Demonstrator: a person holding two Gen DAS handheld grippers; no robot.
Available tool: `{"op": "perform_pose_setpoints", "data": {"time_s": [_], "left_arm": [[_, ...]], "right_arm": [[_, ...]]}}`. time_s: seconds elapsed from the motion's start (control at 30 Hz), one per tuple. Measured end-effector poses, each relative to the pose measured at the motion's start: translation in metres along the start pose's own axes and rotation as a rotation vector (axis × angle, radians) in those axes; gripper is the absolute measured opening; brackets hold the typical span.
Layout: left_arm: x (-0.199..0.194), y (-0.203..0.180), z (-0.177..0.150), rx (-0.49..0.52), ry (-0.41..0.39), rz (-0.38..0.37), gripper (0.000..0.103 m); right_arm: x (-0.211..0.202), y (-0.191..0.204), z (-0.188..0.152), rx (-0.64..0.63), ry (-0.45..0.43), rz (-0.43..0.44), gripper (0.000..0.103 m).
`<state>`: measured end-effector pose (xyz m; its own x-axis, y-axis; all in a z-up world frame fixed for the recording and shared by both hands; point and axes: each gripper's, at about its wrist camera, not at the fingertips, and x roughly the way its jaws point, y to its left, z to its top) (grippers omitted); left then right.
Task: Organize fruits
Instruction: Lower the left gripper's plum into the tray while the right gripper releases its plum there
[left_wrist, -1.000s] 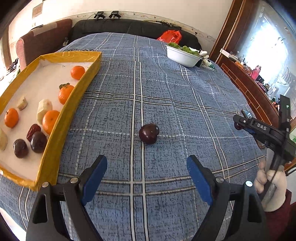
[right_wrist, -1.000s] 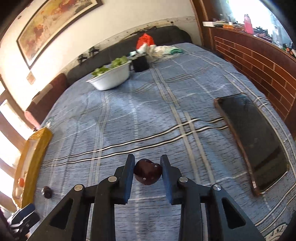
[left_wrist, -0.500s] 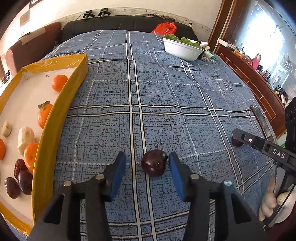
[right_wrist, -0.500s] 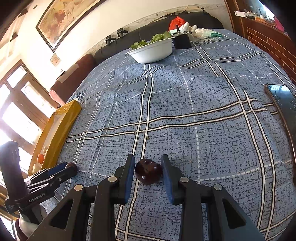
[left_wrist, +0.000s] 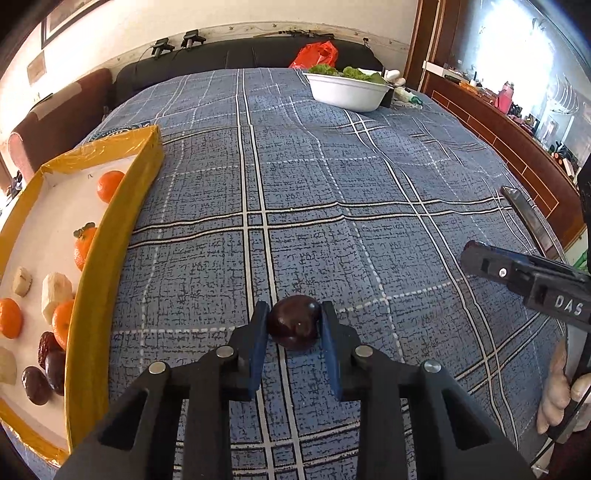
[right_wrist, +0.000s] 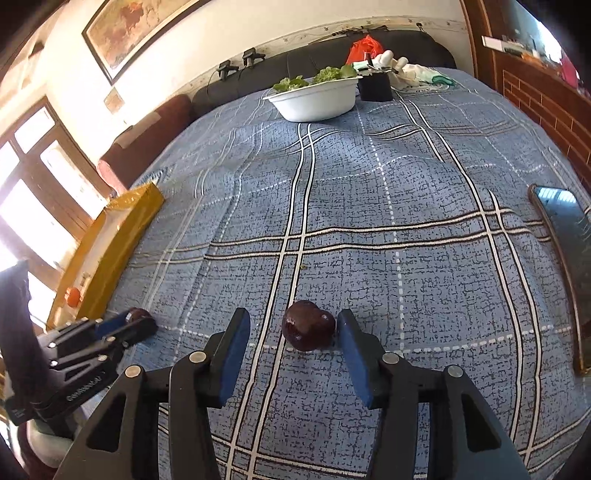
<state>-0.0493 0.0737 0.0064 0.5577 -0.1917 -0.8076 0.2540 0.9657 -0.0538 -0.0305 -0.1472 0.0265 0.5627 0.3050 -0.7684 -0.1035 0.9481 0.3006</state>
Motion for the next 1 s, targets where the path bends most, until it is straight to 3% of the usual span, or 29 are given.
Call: {"op": "perform_pose_setpoints", "data": {"time_s": [0.07,0.13,0.17,0.4,0.7,1.0], "left_arm": [[-0.004,0.004,-0.001,-0.019,-0.014,-0.002,0.026],[-0.006,0.008,-0.002,-0.037,-0.017,-0.01,0.027],[-0.008,0.01,-0.004,-0.045,-0.021,-0.011,0.027],[-0.034,0.021,-0.01,-0.09,-0.07,-0.032,0.027],[-0.092,0.062,-0.022,-0.203,-0.173,-0.069,0.027],[-0.157,0.143,-0.024,-0.312,-0.27,0.031,0.027]], "right_arm": [[0.001,0.006,-0.001,-0.034,0.009,-0.042,0.051],[0.002,0.012,-0.002,-0.072,0.02,-0.09,0.032],[0.002,0.013,-0.003,-0.079,0.023,-0.098,0.03],[-0.012,0.012,-0.006,-0.048,-0.01,-0.04,0.03],[-0.049,0.056,-0.003,-0.12,-0.096,-0.014,0.03],[-0.072,0.118,0.011,-0.192,-0.137,0.075,0.03]]}}
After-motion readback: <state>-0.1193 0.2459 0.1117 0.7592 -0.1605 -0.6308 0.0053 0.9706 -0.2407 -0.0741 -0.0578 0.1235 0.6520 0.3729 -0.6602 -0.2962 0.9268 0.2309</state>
